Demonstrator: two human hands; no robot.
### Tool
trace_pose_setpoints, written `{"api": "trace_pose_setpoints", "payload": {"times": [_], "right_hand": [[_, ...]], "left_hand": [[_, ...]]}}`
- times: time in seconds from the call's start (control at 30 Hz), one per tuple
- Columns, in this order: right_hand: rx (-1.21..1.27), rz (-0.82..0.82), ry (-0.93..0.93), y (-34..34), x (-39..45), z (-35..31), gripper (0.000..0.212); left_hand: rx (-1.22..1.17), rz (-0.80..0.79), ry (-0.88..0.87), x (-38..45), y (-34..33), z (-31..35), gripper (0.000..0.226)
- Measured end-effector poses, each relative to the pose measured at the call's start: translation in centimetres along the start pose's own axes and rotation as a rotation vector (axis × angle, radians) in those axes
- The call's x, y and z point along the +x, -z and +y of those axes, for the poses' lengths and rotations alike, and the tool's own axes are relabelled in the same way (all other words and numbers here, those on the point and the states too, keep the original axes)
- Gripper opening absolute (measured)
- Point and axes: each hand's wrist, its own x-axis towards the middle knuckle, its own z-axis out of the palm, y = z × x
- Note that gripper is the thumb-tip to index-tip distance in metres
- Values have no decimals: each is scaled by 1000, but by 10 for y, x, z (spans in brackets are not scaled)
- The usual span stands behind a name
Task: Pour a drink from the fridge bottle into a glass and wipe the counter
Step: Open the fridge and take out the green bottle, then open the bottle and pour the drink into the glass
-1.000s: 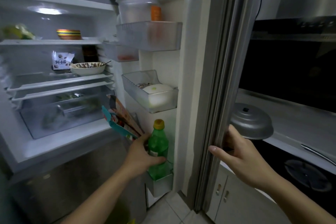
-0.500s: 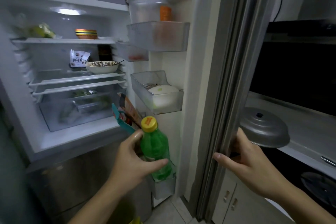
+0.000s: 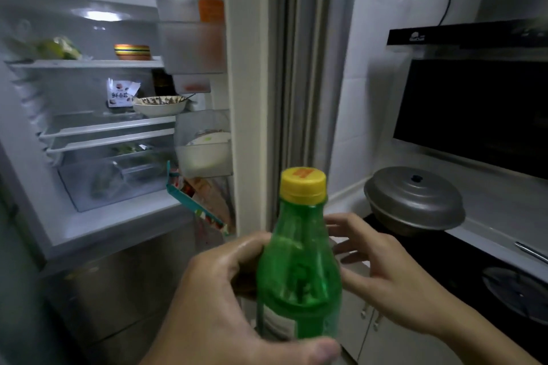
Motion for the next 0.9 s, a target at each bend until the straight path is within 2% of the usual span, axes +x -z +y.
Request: {"api": "trace_pose_setpoints", "payload": {"times": [0.07, 0.17, 0.2, 0.23, 0.3, 0.37, 0.4, 0.47, 0.63, 0.77, 0.9], "right_hand": [[105, -7, -39, 7, -16, 0, 54], [174, 7, -45, 8, -45, 7, 33], [201, -33, -84, 7, -50, 13, 45], [367, -71, -135, 10, -58, 4, 52], [512, -75, -131, 15, -77, -4, 36], [447, -25, -149, 17, -105, -14, 75], [436, 2, -179, 14, -111, -10, 81], [403, 95, -235, 6, -127, -8, 82], [249, 457, -448, -9, -166, 5, 74], [190, 644, -533, -4, -199, 17, 66], [168, 797, -644, 12, -242, 36, 62]], "left_hand": [[-15, -2, 44, -2, -15, 4, 66], [-54, -146, 54, 7, -47, 15, 51], [47, -216, 17, 7, -47, 23, 40], [45, -204, 61, 7, -53, 24, 39], [-72, -357, -52, 5, -78, 8, 47], [-207, -300, 31, 18, -93, -1, 58], [-227, -303, 54, 17, -93, -9, 59], [-206, -287, 55, 23, -110, -13, 58], [-311, -459, 129, 26, -159, -8, 54], [-319, -600, 152, 23, -208, 1, 56], [-310, -747, 81, 23, -262, 14, 58]]}}
